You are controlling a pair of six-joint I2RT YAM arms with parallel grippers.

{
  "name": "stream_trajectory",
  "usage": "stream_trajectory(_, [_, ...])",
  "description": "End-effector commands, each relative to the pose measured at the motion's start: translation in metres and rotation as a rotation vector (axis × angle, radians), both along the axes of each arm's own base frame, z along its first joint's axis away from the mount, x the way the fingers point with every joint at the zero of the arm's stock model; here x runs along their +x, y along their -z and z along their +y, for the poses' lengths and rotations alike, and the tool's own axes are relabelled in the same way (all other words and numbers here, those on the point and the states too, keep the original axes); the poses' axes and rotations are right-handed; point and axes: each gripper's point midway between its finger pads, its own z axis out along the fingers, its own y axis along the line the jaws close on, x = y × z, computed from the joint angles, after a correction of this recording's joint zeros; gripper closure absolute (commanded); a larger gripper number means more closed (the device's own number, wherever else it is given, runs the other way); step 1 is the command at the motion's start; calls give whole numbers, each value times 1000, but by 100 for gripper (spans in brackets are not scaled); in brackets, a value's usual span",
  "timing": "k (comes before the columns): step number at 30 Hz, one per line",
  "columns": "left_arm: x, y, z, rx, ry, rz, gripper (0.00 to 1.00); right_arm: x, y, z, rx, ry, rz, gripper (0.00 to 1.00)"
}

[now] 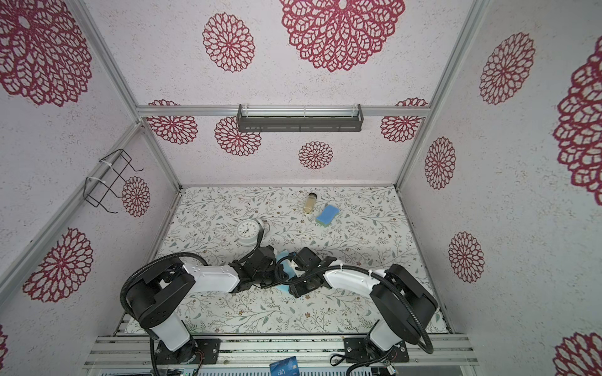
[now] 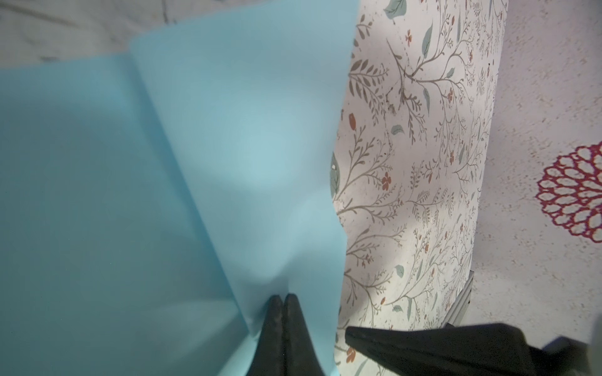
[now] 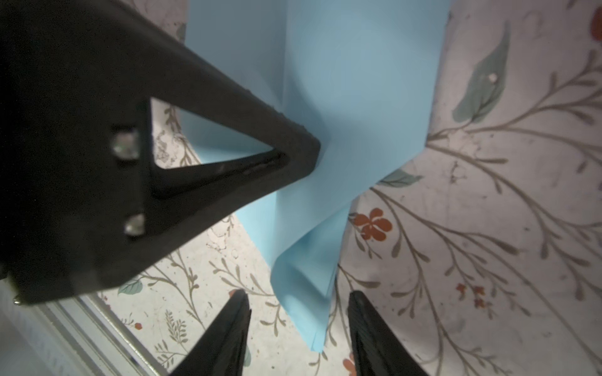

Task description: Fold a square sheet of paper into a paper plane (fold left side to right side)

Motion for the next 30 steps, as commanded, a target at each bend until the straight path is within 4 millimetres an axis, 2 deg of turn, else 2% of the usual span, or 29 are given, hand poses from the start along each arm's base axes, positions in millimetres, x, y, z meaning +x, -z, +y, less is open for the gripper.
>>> stream_trajectory(1, [6,-1,-1,1,-10,-6,100,4,-2,1,-41,-33,-33,47])
stream_trajectory(9, [6,-2,-1,-2,-11,-8,100,1,13,2,-131,-71,-58,49])
stream_trajectory(15, [7,-7,-3,-15,-6,-16,100,-2,25,-5,-174,-75,-58,60])
stream_trajectory(20, [10,-18,-9,-43,5,-34,100,-5,24,-3,-150,-76,-52,71])
stream_trajectory(27, [12,-35,-23,-84,47,-71,100,-8,23,1,-119,-82,-36,76])
stream_trajectory(30, [12,-33,-27,-85,57,-65,100,-8,22,1,-112,-82,-33,77])
